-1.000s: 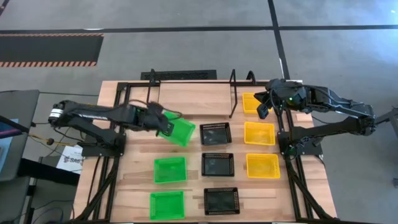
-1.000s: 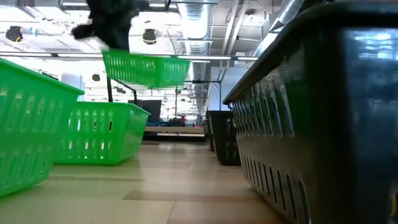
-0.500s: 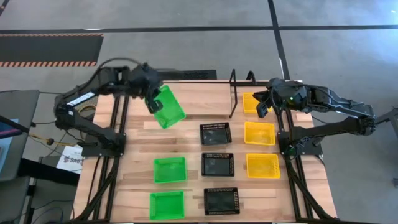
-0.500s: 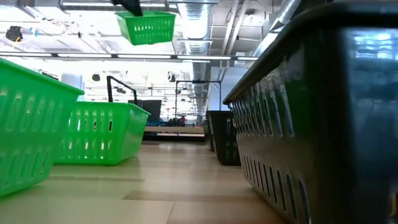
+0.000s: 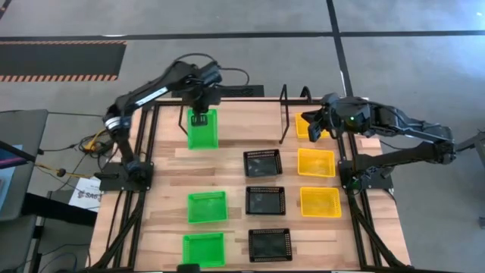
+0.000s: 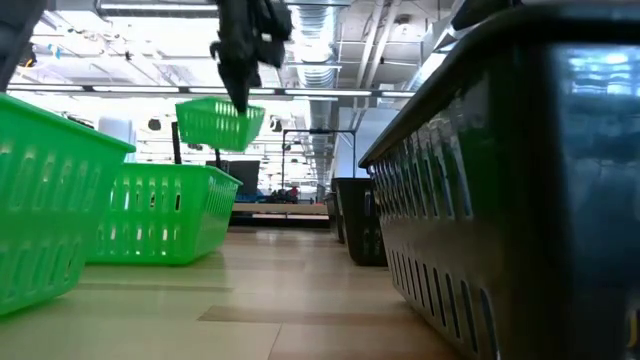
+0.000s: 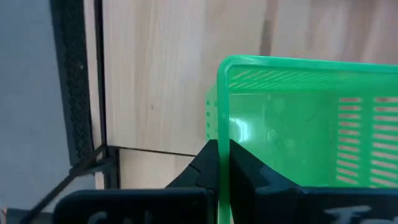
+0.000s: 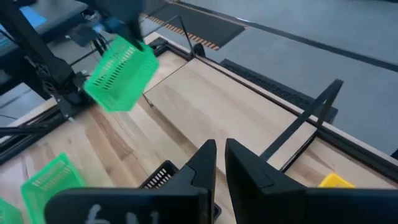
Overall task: Stack baskets on shelf by color
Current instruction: Put the top green basket on the shelf
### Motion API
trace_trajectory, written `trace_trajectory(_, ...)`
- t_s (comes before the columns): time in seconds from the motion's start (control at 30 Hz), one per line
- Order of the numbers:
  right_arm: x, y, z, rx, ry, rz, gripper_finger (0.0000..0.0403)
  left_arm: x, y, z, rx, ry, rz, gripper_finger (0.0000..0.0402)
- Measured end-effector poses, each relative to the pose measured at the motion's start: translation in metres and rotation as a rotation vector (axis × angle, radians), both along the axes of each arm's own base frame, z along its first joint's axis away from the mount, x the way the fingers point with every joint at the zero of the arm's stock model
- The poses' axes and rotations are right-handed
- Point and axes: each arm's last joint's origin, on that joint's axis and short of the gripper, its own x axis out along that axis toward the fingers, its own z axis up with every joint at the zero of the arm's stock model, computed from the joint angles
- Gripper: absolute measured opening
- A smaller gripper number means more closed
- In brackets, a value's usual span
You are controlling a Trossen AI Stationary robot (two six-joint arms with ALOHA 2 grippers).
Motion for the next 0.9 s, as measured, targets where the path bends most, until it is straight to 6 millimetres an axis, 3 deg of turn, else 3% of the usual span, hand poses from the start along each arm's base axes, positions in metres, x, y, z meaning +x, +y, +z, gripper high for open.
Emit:
trace_trajectory(0.17, 0.006, -0.001, -0.004, -0.013, 0.037, 0.008, 0.0059, 0.023, 0.022, -0.035, -0.005, 0.023, -0.043, 0.0)
trace_trajectory(0.43, 0.016, -0.003, -0.009, -0.047, 0.091, 0.033, 0.0059, 0.042, 0.047, -0.079, -0.033, 0.073, -0.069, 0.0)
trace_trajectory(0.63, 0.025, -0.005, -0.014, -0.048, 0.128, 0.038, 0.0059, 0.04, 0.071, -0.076, 0.018, 0.022, -0.03, 0.0)
trace_trajectory(0.9, 0.035, -0.006, -0.021, -0.04, 0.16, 0.035, 0.0059, 0.015, 0.102, -0.06, 0.02, -0.034, 0.046, 0.0)
